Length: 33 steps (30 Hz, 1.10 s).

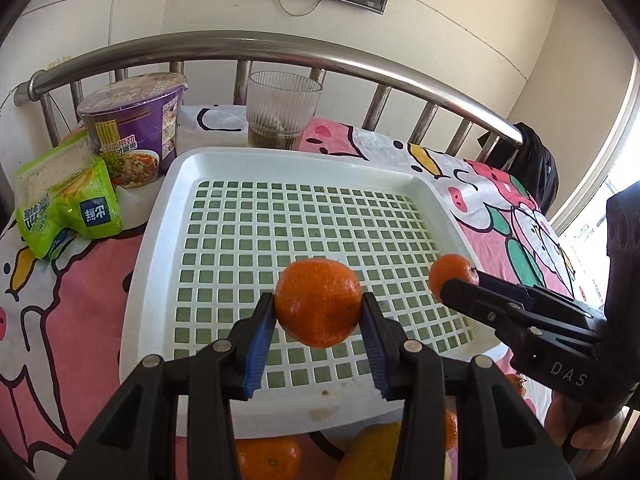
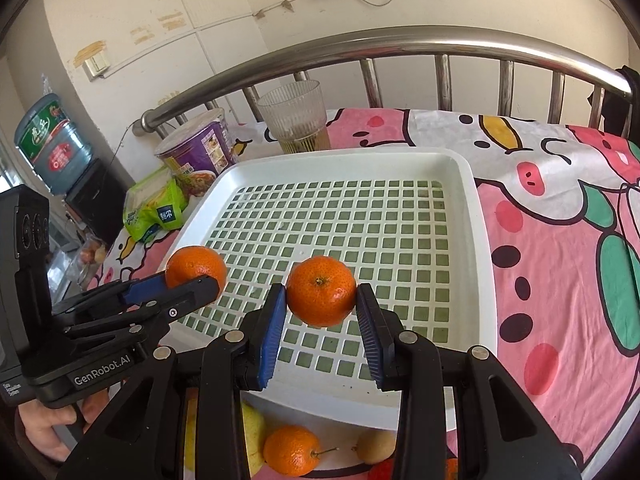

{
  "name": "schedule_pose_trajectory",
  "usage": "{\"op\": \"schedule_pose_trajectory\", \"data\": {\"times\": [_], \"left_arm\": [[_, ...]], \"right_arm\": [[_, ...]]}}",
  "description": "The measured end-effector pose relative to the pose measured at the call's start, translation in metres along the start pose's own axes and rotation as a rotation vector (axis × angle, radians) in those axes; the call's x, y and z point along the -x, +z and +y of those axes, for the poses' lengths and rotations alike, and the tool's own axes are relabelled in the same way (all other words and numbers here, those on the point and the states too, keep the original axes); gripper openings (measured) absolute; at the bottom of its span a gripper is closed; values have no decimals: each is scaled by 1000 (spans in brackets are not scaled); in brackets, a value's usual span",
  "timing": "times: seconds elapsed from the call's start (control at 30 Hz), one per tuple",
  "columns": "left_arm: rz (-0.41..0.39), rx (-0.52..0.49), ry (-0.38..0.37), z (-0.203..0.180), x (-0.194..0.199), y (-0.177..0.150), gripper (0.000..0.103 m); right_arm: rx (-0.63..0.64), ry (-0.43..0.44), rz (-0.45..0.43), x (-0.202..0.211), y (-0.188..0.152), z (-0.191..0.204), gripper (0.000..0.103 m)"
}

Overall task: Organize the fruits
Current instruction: 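Carry both mandarins over the white tray and open both tools to drop them, then lift both open tools away from the tray toward the remaining fruit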

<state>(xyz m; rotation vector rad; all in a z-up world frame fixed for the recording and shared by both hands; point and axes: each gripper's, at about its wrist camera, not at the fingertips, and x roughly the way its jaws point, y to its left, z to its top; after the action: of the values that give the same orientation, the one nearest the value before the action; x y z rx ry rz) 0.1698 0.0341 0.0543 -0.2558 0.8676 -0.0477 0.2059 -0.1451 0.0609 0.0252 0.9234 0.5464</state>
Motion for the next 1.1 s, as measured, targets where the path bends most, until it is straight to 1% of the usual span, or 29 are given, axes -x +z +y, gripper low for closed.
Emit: {"op": "schedule_pose_trajectory", "data": {"times": [0.13, 0.27, 0.4, 0.47, 0.67, 0.7, 0.73, 0.8, 0.83, 0.87, 0.9, 0.97, 1.03, 1.1], "left_arm": [[33, -16, 39, -1, -26, 15, 45], [44, -24, 49, 0, -42, 27, 45], [62, -23, 71, 5, -54, 32, 45], [76, -15, 79, 9, -60, 32, 45], [72, -15, 88, 7, -61, 34, 47], [71, -4, 84, 8, -59, 33, 51], [65, 4, 80, 9, -56, 33, 55], [19, 19, 76, 10, -41, 33, 75], [-10, 22, 82, 10, -33, 32, 80], [-35, 22, 87, 9, -25, 32, 86], [-69, 19, 92, 8, -14, 31, 90], [-110, 11, 95, 5, 4, 28, 96], [-147, 5, 91, 1, 20, 23, 100], [-191, -11, 91, -5, 39, 15, 103]], "right_arm": [[4, -61, 48, -27, 18, -8, 35], [15, -116, 83, -51, 29, -14, 35], [47, -197, 81, -62, 34, -15, 35], [56, -209, 82, -65, 35, -16, 35], [48, -213, 90, -67, 34, -18, 37], [51, -221, 89, -64, 33, -16, 40], [56, -233, 75, -59, 32, -14, 47], [79, -272, 17, -41, 27, -9, 58], [93, -296, -23, -30, 24, -5, 71], [109, -320, -69, -17, 21, -1, 77], [124, -342, -112, -5, 18, 4, 78], [144, -372, -170, 16, 12, 11, 78], [140, -381, -210, 34, 6, 15, 79], [130, -385, -245, 50, 0, 17, 83]]}}
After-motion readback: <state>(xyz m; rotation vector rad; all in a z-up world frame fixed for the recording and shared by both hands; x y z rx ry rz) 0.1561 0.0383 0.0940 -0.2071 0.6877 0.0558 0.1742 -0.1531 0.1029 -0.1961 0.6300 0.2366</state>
